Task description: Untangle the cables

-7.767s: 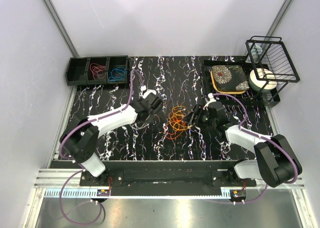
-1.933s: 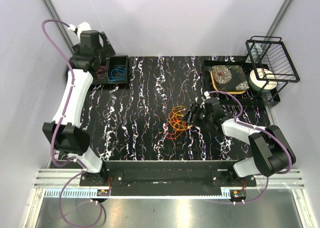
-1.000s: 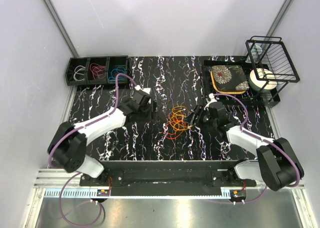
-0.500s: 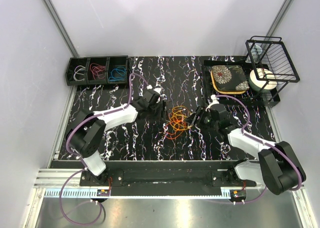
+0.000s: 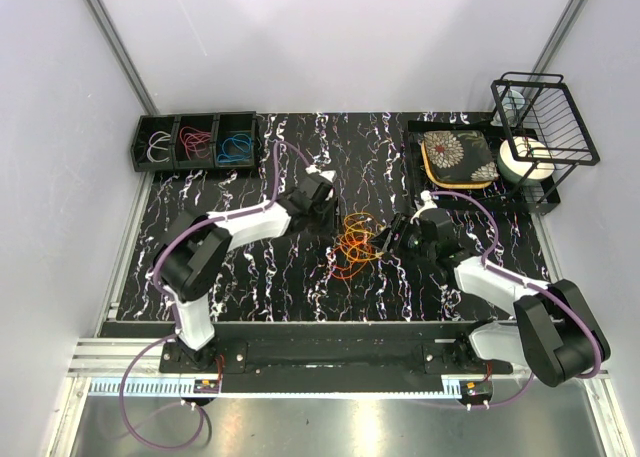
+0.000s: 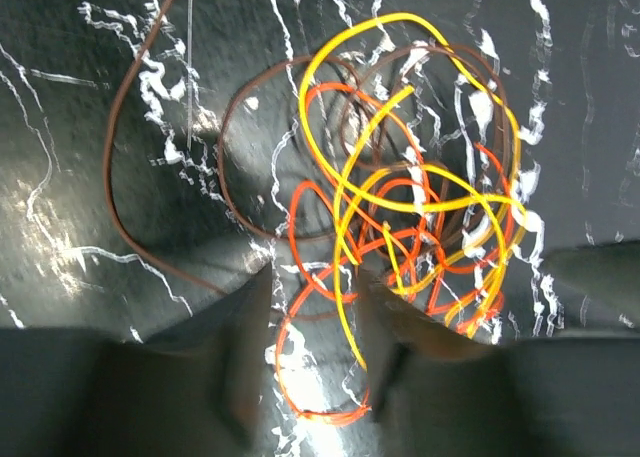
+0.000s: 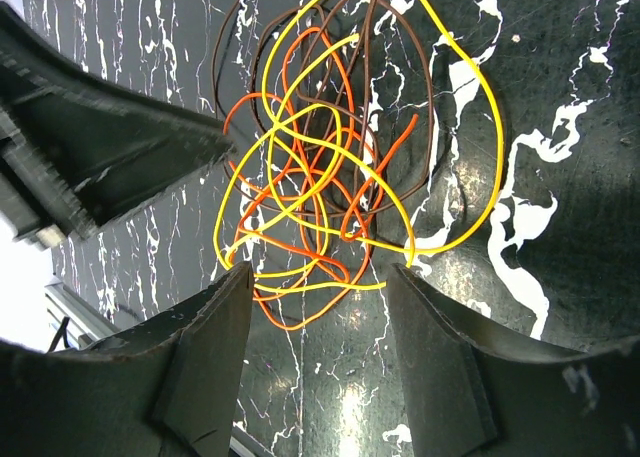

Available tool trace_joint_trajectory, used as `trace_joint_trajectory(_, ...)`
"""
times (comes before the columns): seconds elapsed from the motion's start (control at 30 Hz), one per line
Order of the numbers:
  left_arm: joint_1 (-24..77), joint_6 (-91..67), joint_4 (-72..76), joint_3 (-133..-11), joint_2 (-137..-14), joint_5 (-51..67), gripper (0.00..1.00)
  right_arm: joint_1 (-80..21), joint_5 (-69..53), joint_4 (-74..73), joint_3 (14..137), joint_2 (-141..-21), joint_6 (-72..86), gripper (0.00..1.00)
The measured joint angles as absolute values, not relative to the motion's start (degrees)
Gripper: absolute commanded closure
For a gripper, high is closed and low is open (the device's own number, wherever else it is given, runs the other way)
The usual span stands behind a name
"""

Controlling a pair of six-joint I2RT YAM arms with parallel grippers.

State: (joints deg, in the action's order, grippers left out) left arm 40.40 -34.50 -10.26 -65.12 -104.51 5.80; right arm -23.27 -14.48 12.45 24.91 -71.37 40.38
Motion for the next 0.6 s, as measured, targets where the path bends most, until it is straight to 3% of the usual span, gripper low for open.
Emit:
trace_joint_trajectory(0.07, 40.4, -34.5, -10.6, -66.3, -105.9, 5.5, 0.77, -23.3, -14.5, 12.5, 24.9, -71.4, 40.4, 0.38)
trace_joint_trajectory(0.2, 40.4, -34.7, -11.1, -67.7, -108.0, 5.3, 1.0, -23.3, -14.5, 12.6, 24.9, -71.4, 40.4, 0.38)
trace_joint_trajectory(0.6, 40.7, -31.7, -23.8, -76.7, -102.3, -0.3, 1.0, -23.3, -14.5, 12.6, 24.9, -71.7, 40.4, 0.38)
